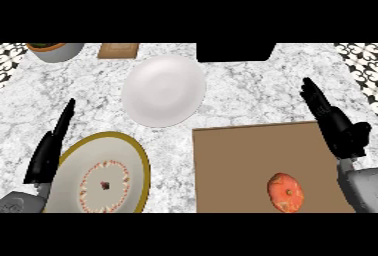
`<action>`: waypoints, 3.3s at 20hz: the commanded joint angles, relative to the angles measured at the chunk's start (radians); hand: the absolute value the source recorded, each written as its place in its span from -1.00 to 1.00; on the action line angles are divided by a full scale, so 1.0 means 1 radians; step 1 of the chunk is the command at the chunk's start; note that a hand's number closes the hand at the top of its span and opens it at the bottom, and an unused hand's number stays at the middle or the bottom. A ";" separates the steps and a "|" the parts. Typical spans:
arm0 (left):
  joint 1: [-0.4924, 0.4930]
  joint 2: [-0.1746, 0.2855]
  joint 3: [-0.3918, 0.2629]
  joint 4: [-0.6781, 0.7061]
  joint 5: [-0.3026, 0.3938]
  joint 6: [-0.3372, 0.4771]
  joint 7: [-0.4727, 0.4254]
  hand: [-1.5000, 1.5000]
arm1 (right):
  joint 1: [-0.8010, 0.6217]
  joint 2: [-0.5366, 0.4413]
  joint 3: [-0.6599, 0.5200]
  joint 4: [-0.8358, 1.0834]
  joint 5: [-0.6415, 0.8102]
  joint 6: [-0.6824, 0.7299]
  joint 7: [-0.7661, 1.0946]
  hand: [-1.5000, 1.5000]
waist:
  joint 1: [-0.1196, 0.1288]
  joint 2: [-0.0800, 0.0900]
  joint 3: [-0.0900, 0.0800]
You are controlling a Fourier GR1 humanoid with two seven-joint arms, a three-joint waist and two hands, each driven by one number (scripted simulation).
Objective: Pick the squash from the tray and place it in the plate
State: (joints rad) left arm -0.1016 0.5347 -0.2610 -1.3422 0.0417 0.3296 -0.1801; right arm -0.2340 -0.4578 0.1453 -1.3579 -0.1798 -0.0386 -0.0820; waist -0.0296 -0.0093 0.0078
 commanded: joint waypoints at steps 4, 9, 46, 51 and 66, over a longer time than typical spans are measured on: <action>0.037 -0.052 0.057 0.001 0.122 -0.086 -0.025 0.00 | 0.028 0.209 -0.020 -0.144 -0.003 -0.302 0.200 1.00 | 0.018 0.000 -0.011; 0.036 -0.110 0.063 0.006 0.198 -0.112 0.024 0.00 | 0.083 0.152 -0.082 -0.075 0.288 -0.652 0.133 -1.00 | -0.025 -0.006 -0.015; 0.012 -0.193 0.104 0.058 0.168 -0.201 -0.009 0.00 | 0.672 0.458 0.354 -0.790 1.452 -0.117 1.235 -1.00 | 0.027 0.010 -0.009; 0.034 -0.153 0.136 0.018 0.169 -0.230 0.028 0.00 | 0.633 0.458 0.342 -0.741 1.403 -0.038 1.281 -1.00 | 0.031 0.010 -0.008; 0.058 -0.193 0.184 -0.022 0.112 -0.279 0.049 0.00 | 0.537 0.445 0.126 -0.550 1.284 -0.021 1.175 -1.00 | 0.029 0.009 -0.008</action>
State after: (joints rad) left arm -0.0398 0.3501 -0.0814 -1.3486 0.1758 0.0586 -0.1461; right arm 0.3391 -0.0055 0.3285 -1.9330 1.1330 -0.1059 1.0474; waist 0.0000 0.0000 0.0001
